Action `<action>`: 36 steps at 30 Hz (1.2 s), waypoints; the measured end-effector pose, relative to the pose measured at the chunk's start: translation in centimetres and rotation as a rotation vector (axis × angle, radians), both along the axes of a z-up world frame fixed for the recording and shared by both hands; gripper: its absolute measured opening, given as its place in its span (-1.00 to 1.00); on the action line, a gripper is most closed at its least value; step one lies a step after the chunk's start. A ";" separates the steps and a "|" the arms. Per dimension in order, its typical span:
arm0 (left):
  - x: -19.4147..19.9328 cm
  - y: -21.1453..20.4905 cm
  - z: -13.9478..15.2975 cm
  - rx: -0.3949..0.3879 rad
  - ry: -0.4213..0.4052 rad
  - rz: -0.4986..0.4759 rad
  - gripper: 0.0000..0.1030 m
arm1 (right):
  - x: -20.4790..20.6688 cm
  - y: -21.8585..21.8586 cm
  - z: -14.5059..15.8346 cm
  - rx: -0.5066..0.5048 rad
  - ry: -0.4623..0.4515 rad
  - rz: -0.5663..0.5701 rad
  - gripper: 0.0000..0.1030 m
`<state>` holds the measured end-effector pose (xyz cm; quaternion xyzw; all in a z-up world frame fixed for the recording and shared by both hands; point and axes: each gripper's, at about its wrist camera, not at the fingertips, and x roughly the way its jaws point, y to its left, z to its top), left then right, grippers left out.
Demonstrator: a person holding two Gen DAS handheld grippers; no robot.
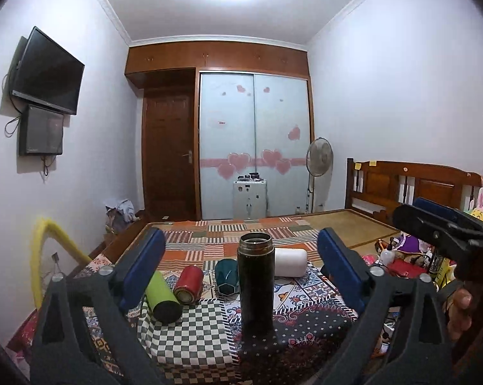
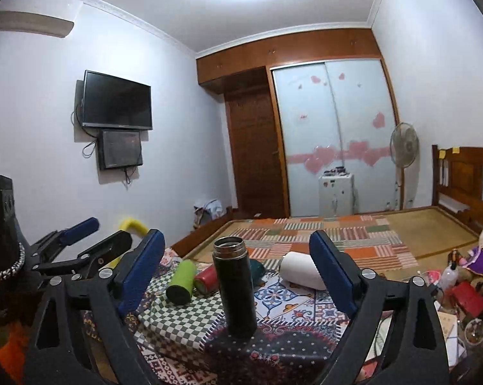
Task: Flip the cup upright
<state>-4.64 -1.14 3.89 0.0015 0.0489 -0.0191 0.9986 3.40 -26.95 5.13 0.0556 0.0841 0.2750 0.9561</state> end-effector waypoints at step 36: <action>-0.3 0.1 -1.8 -0.007 0.007 0.036 1.00 | -2.4 0.0 -0.6 -0.050 -0.031 -0.109 1.00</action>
